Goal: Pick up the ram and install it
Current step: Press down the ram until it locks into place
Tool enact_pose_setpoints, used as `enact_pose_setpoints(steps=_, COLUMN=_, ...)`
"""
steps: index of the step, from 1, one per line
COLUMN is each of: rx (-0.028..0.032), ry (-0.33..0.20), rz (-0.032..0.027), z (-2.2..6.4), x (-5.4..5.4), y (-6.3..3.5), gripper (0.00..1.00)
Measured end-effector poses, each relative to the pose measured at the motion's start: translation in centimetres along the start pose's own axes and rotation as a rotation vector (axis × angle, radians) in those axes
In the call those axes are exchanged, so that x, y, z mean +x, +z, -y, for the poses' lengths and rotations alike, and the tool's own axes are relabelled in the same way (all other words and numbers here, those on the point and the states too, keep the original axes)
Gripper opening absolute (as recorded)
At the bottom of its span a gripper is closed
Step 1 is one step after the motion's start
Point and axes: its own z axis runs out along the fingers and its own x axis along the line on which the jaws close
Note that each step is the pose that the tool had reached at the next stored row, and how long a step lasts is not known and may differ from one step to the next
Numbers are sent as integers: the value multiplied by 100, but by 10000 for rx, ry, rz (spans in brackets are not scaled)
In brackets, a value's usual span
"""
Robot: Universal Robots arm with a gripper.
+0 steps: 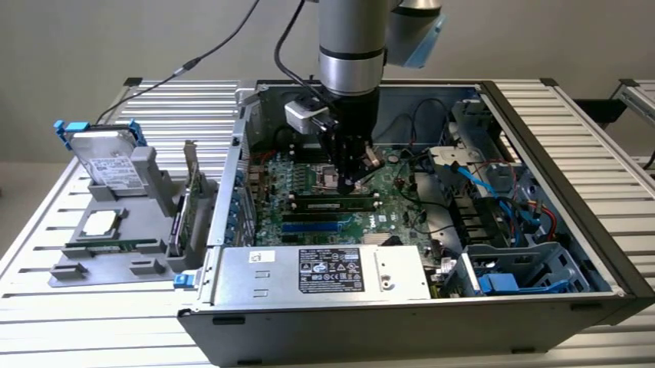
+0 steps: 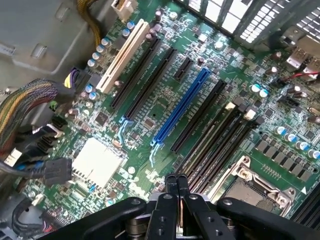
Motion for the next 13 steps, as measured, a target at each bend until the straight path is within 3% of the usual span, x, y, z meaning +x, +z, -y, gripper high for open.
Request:
enact_pose_setpoints(steps=7, rx=-126, ry=1169, rz=42, z=1, x=-4, y=38, gripper=10)
enact_pose_setpoints(steps=13, rx=-198, ry=1969, rz=89, z=1, x=-4, y=40, gripper=10)
